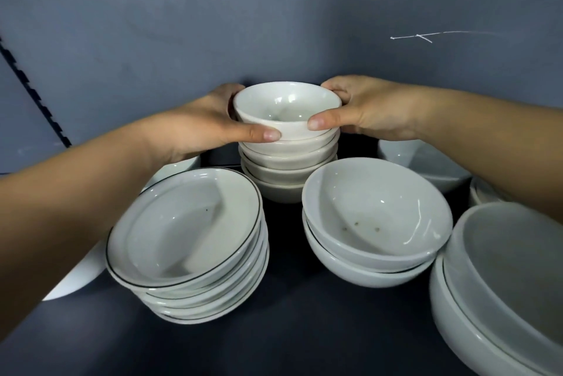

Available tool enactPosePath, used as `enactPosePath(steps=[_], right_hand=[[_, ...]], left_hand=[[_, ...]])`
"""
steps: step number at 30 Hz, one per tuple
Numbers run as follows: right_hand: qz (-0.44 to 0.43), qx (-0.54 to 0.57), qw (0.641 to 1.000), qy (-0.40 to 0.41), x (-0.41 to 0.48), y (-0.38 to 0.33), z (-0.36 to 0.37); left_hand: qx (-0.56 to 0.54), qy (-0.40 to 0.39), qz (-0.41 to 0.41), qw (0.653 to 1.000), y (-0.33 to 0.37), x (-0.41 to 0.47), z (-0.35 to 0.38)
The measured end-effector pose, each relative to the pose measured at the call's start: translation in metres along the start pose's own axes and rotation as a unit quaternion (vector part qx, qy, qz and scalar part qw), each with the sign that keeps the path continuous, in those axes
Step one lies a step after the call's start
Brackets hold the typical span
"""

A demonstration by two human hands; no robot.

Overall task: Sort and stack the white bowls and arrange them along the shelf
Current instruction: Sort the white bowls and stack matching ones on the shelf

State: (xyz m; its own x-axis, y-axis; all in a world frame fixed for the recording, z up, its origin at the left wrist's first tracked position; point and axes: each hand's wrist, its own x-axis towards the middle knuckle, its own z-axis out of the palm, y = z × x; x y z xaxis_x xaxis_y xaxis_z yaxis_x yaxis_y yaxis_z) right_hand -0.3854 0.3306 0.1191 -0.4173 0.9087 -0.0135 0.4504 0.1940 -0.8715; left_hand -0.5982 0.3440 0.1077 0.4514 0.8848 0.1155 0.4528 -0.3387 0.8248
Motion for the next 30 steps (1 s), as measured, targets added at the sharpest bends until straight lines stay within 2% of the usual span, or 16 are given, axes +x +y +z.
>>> enactPosePath(steps=[3,8,11,13,16,18,20,24,25,30], right_hand=[[0.007,-0.008,1.000,0.017,0.000,0.002,0.001],[0.050,-0.109,0.990,0.068,-0.009,-0.005,-0.002],[0.071,-0.234,0.962,0.123,-0.039,-0.025,-0.008],[0.053,-0.278,0.946,0.157,-0.068,-0.042,-0.011],[0.031,-0.267,0.936,0.226,-0.115,-0.057,-0.008],[-0.019,-0.262,0.918,0.296,-0.146,-0.062,0.004],[-0.055,-0.271,0.891,0.360,-0.176,-0.056,0.018],[-0.067,-0.261,0.845,0.462,-0.221,-0.017,0.045],[-0.064,-0.248,0.837,0.483,-0.228,-0.006,0.052],[-0.020,-0.113,0.820,0.561,-0.249,0.055,0.088]], left_hand=[[-0.008,0.009,-0.004,1.000,-0.002,-0.001,0.001],[0.004,0.003,-0.024,1.000,0.010,-0.008,0.002],[0.060,0.074,-0.034,0.995,0.031,-0.024,-0.002],[0.071,0.127,0.000,0.989,0.049,-0.039,-0.002],[-0.020,0.155,0.101,0.983,0.081,-0.071,0.016],[-0.083,0.148,0.163,0.972,0.093,-0.090,0.035],[-0.088,0.135,0.213,0.964,0.093,-0.106,0.058],[0.165,0.129,0.317,0.925,0.068,-0.127,0.101],[0.183,0.117,0.317,0.923,0.063,-0.130,0.111],[0.133,0.044,0.239,0.961,0.051,-0.140,0.149]])
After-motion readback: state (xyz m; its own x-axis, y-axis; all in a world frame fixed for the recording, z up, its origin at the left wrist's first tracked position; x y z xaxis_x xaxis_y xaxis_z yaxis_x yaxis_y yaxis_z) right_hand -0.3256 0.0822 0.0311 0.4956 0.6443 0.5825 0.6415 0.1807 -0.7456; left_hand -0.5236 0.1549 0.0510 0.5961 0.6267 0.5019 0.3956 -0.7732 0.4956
